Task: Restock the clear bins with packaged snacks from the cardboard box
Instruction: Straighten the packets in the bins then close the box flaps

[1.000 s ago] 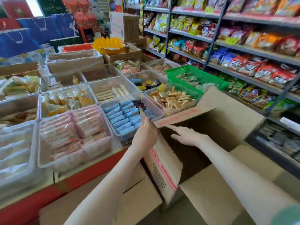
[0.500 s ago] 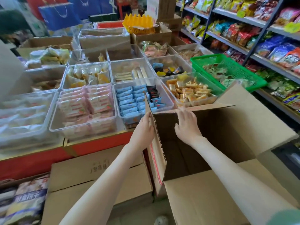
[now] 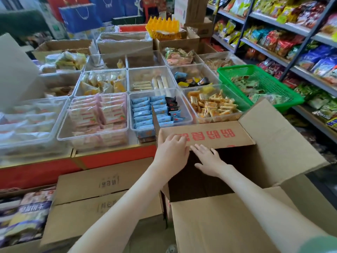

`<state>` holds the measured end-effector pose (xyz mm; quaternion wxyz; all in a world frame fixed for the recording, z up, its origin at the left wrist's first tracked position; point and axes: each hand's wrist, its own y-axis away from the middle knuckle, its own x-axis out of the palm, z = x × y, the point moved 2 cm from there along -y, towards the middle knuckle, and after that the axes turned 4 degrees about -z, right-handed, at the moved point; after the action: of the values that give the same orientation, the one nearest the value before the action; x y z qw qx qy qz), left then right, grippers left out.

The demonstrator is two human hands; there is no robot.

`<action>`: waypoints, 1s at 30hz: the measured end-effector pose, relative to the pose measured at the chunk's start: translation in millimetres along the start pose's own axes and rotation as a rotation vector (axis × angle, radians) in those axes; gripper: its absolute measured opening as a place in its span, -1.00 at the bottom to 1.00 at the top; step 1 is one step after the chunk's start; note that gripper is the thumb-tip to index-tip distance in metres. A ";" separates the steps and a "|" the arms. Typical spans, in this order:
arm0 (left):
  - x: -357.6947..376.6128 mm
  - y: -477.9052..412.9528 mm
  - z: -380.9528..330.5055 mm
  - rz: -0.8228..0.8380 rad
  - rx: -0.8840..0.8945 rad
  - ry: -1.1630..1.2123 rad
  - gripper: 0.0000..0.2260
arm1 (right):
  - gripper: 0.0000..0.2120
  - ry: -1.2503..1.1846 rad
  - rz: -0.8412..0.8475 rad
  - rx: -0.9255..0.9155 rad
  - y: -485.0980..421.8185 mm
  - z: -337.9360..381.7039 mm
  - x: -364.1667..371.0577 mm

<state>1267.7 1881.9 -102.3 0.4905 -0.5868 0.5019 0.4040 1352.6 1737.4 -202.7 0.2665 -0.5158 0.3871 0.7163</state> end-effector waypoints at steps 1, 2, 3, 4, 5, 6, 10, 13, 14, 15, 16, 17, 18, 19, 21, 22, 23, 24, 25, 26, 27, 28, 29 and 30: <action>1.4 7.4 -14.4 0.036 0.032 -0.011 -0.65 | -0.35 -0.013 -0.028 -0.007 5.8 -1.6 -4.0; 4.3 14.6 -27.5 0.082 0.051 -0.009 -0.65 | -0.36 -0.023 -0.057 -0.013 12.9 -4.5 -7.1; 9.0 22.0 -38.2 0.139 0.053 -0.007 -0.64 | -0.36 -0.028 -0.083 -0.019 22.4 -8.5 -9.5; 14.4 29.9 -47.3 0.204 0.042 -0.006 -0.62 | -0.35 -0.029 -0.100 -0.025 33.3 -13.7 -10.2; 20.2 37.8 -54.4 0.270 0.024 -0.010 -0.60 | -0.34 -0.027 -0.105 -0.030 46.1 -19.8 -10.6; 25.5 45.5 -60.0 0.326 0.004 -0.013 -0.57 | -0.33 -0.024 -0.096 -0.036 59.9 -26.6 -9.6; 46.9 71.4 -66.7 0.375 -0.133 -0.006 -0.45 | -0.31 -0.054 0.009 -0.105 116.1 -50.9 0.6; 58.1 91.9 -55.9 0.330 -0.129 -0.183 -0.40 | -0.42 -0.036 0.075 -0.139 148.9 -70.1 16.9; 58.7 99.7 -50.1 0.333 -0.115 -0.263 -0.35 | -0.49 -0.060 0.067 -0.115 155.9 -78.8 21.2; 58.8 107.4 -43.2 0.344 -0.105 -0.329 -0.31 | -0.54 -0.088 0.045 -0.074 161.2 -88.9 24.1; 58.6 114.7 -36.0 0.361 -0.097 -0.376 -0.30 | -0.54 -0.099 0.020 -0.025 165.2 -100.4 25.9; 58.4 122.3 -29.0 0.391 -0.090 -0.406 -0.30 | -0.51 -0.083 -0.004 0.021 168.2 -112.2 26.2; 58.4 129.2 -22.8 0.431 -0.084 -0.423 -0.31 | -0.46 -0.046 -0.024 0.056 171.3 -124.3 25.3; 59.7 135.4 -16.7 0.473 -0.084 -0.429 -0.31 | -0.43 -0.009 -0.038 0.084 174.7 -136.8 23.6; 64.1 141.9 -7.7 0.524 -0.087 -0.417 -0.31 | -0.40 0.067 -0.034 0.114 182.2 -161.7 20.0; 66.5 142.9 -5.7 0.532 -0.091 -0.403 -0.29 | -0.39 0.126 -0.008 0.115 185.7 -173.3 19.0; 69.1 143.0 -4.7 0.534 -0.093 -0.388 -0.27 | -0.36 0.196 0.027 0.103 189.6 -182.3 18.7; 70.9 142.7 -4.7 0.527 -0.090 -0.375 -0.28 | -0.31 0.254 0.061 0.091 192.5 -189.0 19.0; 73.5 143.3 -3.3 0.518 -0.088 -0.360 -0.30 | -0.28 0.298 0.085 0.082 193.2 -195.0 19.9; 75.7 144.4 -0.9 0.510 -0.092 -0.337 -0.33 | -0.26 0.310 0.085 0.077 193.8 -197.7 18.1; 77.9 146.9 3.9 0.509 -0.120 -0.294 -0.36 | -0.28 0.303 0.072 0.078 193.6 -200.0 13.5; 80.0 149.1 9.3 0.510 -0.165 -0.229 -0.41 | -0.33 0.249 0.059 0.091 193.3 -202.8 8.3; 82.1 151.8 14.4 0.504 -0.220 -0.151 -0.47 | -0.40 0.146 0.054 0.108 195.1 -205.0 0.7; 83.8 152.8 17.9 0.483 -0.269 -0.067 -0.54 | -0.50 -0.019 0.076 0.144 196.1 -209.8 -4.9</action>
<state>1131.7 1881.0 -212.8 0.3138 -0.4962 0.5525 0.5916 1312.7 1454.0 -178.5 0.2790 -0.4736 0.4544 0.7010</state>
